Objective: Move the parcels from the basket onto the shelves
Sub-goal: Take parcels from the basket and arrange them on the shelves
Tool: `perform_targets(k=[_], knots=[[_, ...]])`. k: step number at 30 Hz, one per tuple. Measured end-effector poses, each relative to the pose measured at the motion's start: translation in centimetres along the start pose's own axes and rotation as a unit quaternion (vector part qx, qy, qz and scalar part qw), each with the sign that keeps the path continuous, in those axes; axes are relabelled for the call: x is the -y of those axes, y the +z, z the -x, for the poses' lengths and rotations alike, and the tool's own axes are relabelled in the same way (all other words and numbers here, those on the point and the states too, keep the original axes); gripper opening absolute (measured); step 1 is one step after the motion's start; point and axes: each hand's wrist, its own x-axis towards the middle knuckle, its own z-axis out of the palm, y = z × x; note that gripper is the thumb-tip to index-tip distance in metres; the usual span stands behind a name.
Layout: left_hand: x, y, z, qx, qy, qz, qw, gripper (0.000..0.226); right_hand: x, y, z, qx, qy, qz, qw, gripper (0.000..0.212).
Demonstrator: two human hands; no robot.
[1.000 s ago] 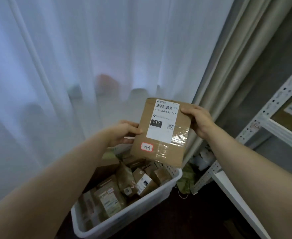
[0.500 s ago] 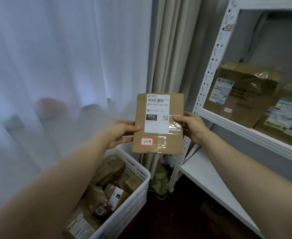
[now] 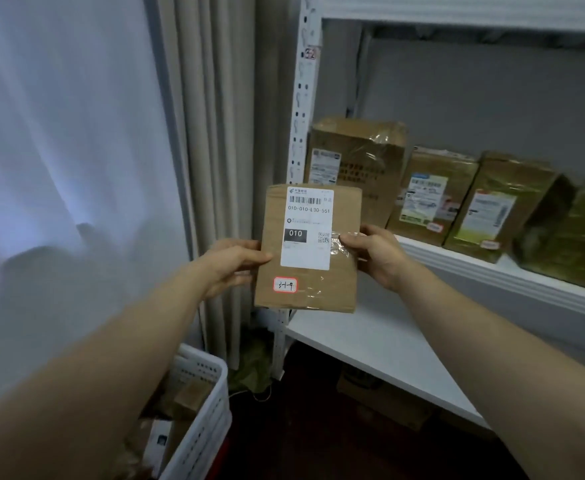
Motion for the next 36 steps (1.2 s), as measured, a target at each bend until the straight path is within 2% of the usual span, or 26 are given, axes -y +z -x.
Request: perform_targets(k=[5, 8, 10, 12, 21, 25, 28, 30, 33, 36], knots=[[-1.3, 6.8, -2.5, 0.085, 0.004, -0.026, 0.996, 0.039, 0.6, -6.6, 1.9, -0.073, -0.013, -0.015, 0.997, 0.025], [-2.7, 11.4, -3.1, 0.131, 0.017, -0.07, 0.989, 0.034, 1.7, -10.9, 3.6, -0.106, -0.031, -0.027, 0.993, 0.033], [-3.8, 15.0, -3.2, 0.155, 0.028, -0.086, 0.984, 0.033, 2.8, -14.0, 5.0, -0.121, -0.047, -0.033, 0.991, 0.029], [-4.9, 19.0, -3.2, 0.167, 0.046, -0.089, 0.981, 0.035, 4.0, -17.6, 6.6, -0.138, -0.059, -0.034, 0.988, 0.024], [-11.0, 40.5, -2.6, 0.248, 0.153, -0.099, 0.951, 0.028, 10.4, -36.0, 14.8, -0.239, -0.165, -0.027, 0.957, 0.035], [-13.9, 50.3, -1.2, 0.292, 0.193, -0.094, 0.932, 0.018, 12.9, -43.4, 18.9, -0.301, -0.209, -0.018, 0.93, 0.031], [-16.5, 57.2, -0.2, 0.315, 0.225, -0.098, 0.917, 0.023, 14.5, -48.3, 21.7, -0.353, -0.218, -0.005, 0.91, 0.021], [-18.1, 61.5, 0.3, 0.333, 0.249, -0.094, 0.905, 0.026, 15.5, -51.7, 23.0, -0.38, -0.236, -0.001, 0.894, 0.021], [-20.0, 67.6, 0.9, 0.353, 0.283, -0.094, 0.887, 0.026, 16.9, -56.3, 24.3, -0.432, -0.269, 0.006, 0.861, 0.03], [-21.6, 73.6, 1.4, 0.384, 0.31, -0.088, 0.865, 0.018, 18.5, -60.5, 25.3, -0.48, -0.312, 0.007, 0.82, 0.019]])
